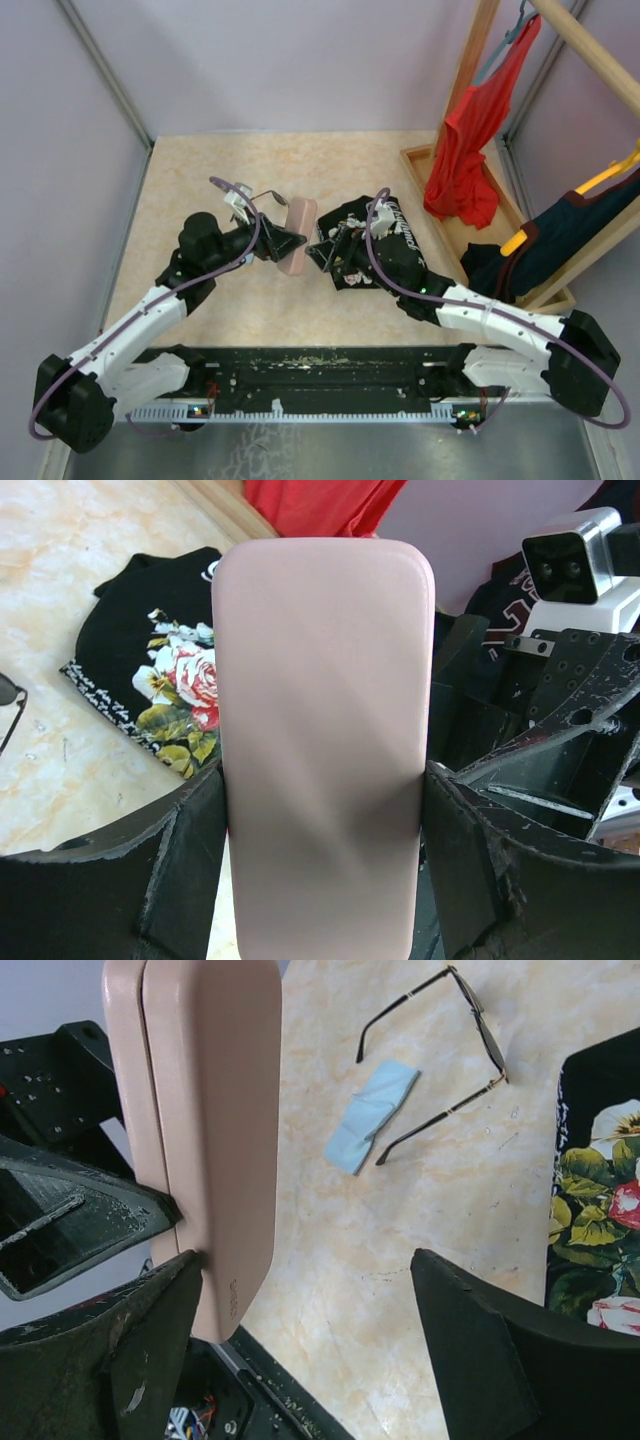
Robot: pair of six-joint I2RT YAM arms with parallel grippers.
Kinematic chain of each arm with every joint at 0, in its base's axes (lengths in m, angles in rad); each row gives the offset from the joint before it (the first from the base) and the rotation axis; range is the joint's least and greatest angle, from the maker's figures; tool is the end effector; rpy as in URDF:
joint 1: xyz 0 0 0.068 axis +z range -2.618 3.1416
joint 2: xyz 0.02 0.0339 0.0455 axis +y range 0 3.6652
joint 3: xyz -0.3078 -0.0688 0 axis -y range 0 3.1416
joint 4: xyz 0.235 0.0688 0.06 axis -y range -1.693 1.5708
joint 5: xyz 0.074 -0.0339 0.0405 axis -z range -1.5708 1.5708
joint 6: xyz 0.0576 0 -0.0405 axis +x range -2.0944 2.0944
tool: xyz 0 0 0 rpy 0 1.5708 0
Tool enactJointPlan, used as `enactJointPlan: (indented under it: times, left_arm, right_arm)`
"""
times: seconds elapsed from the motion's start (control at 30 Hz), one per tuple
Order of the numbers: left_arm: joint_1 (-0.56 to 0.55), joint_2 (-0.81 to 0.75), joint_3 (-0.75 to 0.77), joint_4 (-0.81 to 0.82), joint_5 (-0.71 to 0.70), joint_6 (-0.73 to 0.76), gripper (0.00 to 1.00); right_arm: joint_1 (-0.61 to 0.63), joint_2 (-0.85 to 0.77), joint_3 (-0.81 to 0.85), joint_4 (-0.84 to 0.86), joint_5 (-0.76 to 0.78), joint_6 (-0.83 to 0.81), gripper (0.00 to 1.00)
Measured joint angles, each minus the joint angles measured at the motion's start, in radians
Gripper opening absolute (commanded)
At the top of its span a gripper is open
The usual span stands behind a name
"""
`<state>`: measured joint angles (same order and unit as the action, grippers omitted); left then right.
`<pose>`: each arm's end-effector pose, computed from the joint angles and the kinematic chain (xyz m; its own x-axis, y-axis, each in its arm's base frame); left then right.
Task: Organize the sunglasses
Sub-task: Open the sunglasses case at the center of the board.
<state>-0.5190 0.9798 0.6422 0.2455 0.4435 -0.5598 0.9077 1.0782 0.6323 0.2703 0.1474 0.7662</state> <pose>0.1749 -0.1284 0.3363 -0.5026 -0.2653 -0.8228 0.6516 0.5092 -0.5622 0.1552 0.1850 0.3146 -0.5563 0.4020 -0.7273 -0.4230 0.6163 0.6643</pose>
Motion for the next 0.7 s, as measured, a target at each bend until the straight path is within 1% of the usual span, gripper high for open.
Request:
enactJointPlan:
  times: [0.7]
  left_arm:
    - [0.011, 0.006, -0.018, -0.074, -0.105, 0.048, 0.00]
  right_arm:
    - [-0.006, 0.148, 0.045, -0.010, 0.026, 0.031, 0.84]
